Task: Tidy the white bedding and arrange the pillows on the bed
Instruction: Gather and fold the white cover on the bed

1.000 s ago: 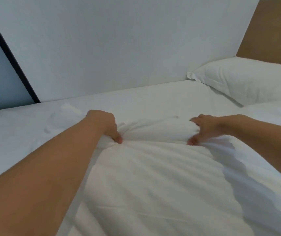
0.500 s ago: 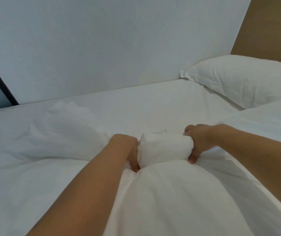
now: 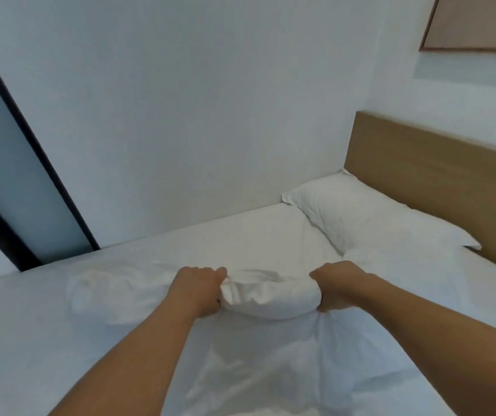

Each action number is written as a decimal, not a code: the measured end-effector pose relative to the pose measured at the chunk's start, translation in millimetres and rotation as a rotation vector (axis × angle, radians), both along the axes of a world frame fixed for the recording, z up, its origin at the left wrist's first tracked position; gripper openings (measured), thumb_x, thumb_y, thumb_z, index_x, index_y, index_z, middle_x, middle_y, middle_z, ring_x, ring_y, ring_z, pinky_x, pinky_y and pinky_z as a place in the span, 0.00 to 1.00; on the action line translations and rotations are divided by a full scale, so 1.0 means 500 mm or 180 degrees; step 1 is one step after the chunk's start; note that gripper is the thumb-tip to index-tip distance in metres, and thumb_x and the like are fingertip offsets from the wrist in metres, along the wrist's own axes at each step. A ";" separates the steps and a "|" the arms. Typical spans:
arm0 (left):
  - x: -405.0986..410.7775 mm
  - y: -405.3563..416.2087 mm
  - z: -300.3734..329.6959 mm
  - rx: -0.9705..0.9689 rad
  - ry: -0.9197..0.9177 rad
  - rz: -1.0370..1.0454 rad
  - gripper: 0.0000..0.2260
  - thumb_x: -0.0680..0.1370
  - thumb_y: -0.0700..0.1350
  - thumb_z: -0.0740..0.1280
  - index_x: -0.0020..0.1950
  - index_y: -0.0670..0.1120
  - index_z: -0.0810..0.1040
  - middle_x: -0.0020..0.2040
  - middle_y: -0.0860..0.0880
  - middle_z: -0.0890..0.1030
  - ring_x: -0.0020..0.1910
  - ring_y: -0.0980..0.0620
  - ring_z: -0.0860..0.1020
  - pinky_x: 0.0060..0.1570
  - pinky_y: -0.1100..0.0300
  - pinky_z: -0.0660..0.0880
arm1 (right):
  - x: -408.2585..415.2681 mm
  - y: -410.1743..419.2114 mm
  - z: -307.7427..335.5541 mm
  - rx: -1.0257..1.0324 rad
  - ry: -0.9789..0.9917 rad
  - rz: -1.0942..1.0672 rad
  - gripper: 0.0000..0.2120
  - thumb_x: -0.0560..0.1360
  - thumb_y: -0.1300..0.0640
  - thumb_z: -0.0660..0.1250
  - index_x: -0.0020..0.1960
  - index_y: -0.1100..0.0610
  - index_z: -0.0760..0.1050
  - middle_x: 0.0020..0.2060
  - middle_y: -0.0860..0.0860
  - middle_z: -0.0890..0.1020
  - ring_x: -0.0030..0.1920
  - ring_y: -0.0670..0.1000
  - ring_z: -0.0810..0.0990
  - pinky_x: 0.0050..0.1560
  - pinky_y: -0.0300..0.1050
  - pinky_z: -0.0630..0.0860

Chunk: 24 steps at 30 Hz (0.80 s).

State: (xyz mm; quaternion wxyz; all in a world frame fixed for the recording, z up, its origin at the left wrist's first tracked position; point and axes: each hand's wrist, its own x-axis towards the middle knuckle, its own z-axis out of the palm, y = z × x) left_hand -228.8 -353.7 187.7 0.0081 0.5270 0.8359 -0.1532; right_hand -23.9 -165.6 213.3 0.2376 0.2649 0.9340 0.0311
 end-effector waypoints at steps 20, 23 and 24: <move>0.219 -0.113 1.110 0.1248 0.0317 0.0437 0.14 0.75 0.54 0.63 0.56 0.50 0.78 0.53 0.47 0.82 0.55 0.43 0.80 0.51 0.53 0.74 | 0.202 -0.112 1.030 0.0784 0.1133 0.0147 0.15 0.71 0.42 0.66 0.53 0.49 0.76 0.51 0.49 0.82 0.53 0.54 0.81 0.47 0.45 0.75; 0.207 -0.048 1.216 0.2106 0.1141 0.0388 0.11 0.73 0.51 0.64 0.53 0.48 0.75 0.47 0.45 0.81 0.47 0.41 0.81 0.42 0.54 0.69 | 0.190 -0.039 1.125 0.1334 0.1989 -0.0050 0.07 0.73 0.46 0.64 0.46 0.49 0.71 0.48 0.52 0.82 0.50 0.58 0.81 0.43 0.46 0.71; 0.231 -0.042 1.202 0.2042 0.1005 0.0472 0.10 0.74 0.51 0.63 0.52 0.48 0.75 0.47 0.45 0.81 0.47 0.42 0.81 0.43 0.54 0.69 | 0.196 -0.030 1.130 0.1431 0.2106 -0.0050 0.07 0.72 0.47 0.64 0.46 0.49 0.71 0.47 0.53 0.82 0.49 0.59 0.81 0.42 0.46 0.70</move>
